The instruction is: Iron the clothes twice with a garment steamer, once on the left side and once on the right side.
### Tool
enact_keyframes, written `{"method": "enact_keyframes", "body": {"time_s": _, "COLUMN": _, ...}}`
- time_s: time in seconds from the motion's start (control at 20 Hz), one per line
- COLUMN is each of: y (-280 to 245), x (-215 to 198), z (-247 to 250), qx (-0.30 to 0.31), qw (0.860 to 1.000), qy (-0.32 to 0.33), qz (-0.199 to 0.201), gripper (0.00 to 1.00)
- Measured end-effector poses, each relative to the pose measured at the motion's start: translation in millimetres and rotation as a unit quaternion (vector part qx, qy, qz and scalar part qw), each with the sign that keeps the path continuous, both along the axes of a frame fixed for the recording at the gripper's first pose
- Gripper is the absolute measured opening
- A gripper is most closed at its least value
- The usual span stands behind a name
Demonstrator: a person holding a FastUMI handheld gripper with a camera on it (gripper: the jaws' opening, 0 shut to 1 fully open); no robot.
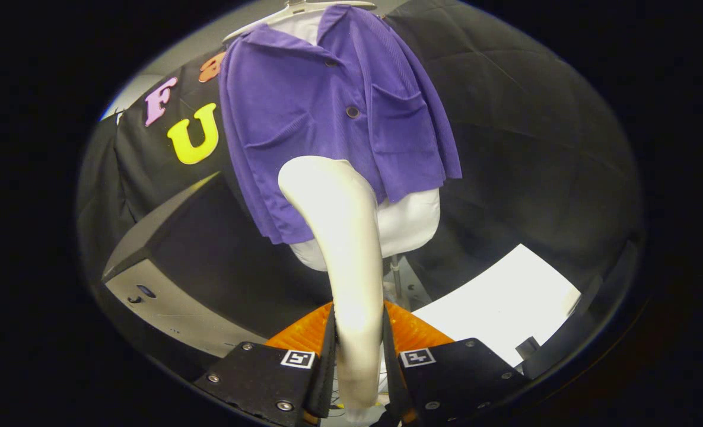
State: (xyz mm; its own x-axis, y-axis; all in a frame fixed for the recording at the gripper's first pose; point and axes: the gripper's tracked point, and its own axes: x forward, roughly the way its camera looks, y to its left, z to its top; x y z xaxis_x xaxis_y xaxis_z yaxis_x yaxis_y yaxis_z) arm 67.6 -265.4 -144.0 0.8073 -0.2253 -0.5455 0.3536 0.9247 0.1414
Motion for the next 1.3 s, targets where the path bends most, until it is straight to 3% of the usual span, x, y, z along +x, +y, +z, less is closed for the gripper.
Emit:
{"method": "enact_keyframes", "body": {"time_s": 0.65, "y": 109, "x": -59, "z": 97, "qx": -0.035, "qw": 0.989, "qy": -0.108, "qz": 0.094, "gripper": 0.38}}
{"method": "enact_keyframes", "body": {"time_s": 1.0, "y": 152, "x": -70, "z": 102, "qx": -0.03, "qw": 0.984, "qy": -0.108, "qz": 0.14, "gripper": 0.38}}
{"method": "enact_keyframes", "body": {"time_s": 1.3, "y": 164, "x": -73, "z": 102, "qx": -0.028, "qw": 0.982, "qy": -0.101, "qz": 0.155, "gripper": 0.38}}
